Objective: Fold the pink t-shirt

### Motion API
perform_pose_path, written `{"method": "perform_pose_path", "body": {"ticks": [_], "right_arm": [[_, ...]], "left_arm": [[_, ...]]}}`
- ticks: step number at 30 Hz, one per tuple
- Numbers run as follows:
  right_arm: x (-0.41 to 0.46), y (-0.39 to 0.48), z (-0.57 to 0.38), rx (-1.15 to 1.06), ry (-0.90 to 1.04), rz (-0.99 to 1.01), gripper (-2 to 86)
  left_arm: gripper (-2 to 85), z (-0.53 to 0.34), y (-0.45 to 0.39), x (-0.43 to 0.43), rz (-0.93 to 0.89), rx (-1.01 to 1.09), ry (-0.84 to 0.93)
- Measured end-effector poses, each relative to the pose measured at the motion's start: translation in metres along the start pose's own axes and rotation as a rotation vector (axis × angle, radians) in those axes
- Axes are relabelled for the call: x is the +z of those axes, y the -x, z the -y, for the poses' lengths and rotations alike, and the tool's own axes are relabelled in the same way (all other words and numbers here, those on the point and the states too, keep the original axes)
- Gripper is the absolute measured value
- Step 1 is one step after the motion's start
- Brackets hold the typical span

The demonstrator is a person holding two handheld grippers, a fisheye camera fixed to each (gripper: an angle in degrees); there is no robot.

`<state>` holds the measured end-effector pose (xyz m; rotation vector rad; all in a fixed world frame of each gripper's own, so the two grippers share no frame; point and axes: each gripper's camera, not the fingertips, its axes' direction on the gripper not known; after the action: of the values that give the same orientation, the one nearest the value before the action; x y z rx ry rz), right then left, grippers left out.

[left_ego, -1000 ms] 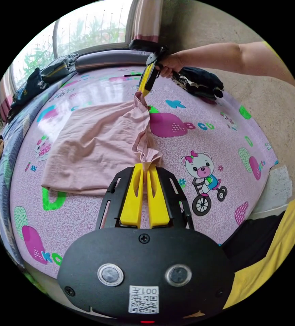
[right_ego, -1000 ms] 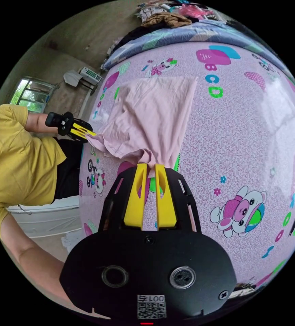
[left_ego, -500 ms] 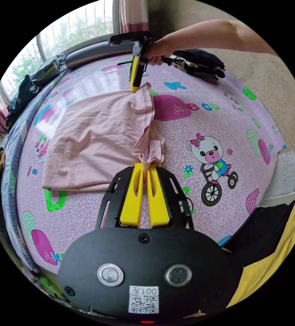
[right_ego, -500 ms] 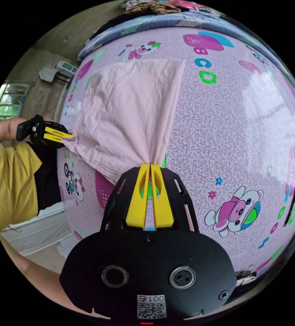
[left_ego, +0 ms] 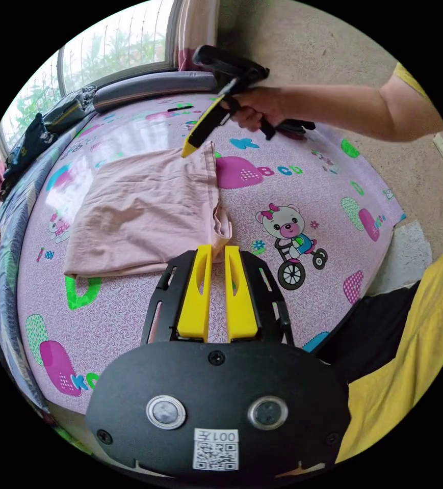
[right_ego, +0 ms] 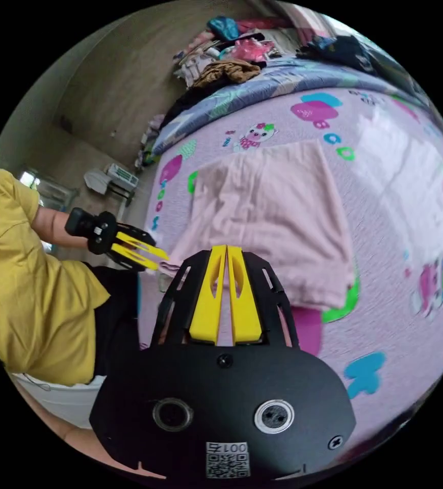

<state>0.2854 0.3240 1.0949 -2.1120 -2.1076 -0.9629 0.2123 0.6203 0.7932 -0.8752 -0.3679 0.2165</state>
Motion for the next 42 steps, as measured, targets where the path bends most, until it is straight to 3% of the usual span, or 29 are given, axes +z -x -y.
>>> {"method": "perform_pose_path", "body": {"ticks": [5, 14, 22, 29, 33, 42], "right_arm": [[0.030, -0.008, -0.092, 0.381, -0.149, 0.283, 1.9], [0.075, -0.011, -0.156, 0.726, -0.325, 0.401, 7.0], [0.101, -0.012, -0.174, 0.882, -0.455, 0.453, 6.7], [0.112, -0.011, -0.190, 1.024, -0.623, 0.455, 2.2], [0.107, -0.001, -0.192, 0.975, -0.611, 0.413, 1.4], [0.121, -0.003, -0.188, 1.007, -0.568, 0.401, 1.1]], "left_arm": [[-1.0, -0.020, 0.038, -0.021, -0.038, -0.044, -0.012], [0.3, -0.045, 0.211, -0.051, -0.046, -0.518, -0.068], [3.2, -0.056, 0.315, -0.038, -0.224, -0.761, -0.009], [-0.5, -0.056, 0.352, -0.030, -0.256, -0.796, 0.006], [-1.2, -0.061, 0.369, -0.046, -0.286, -0.766, -0.072], [-1.2, -0.084, 0.397, -0.033, -0.354, -0.845, -0.048]]}}
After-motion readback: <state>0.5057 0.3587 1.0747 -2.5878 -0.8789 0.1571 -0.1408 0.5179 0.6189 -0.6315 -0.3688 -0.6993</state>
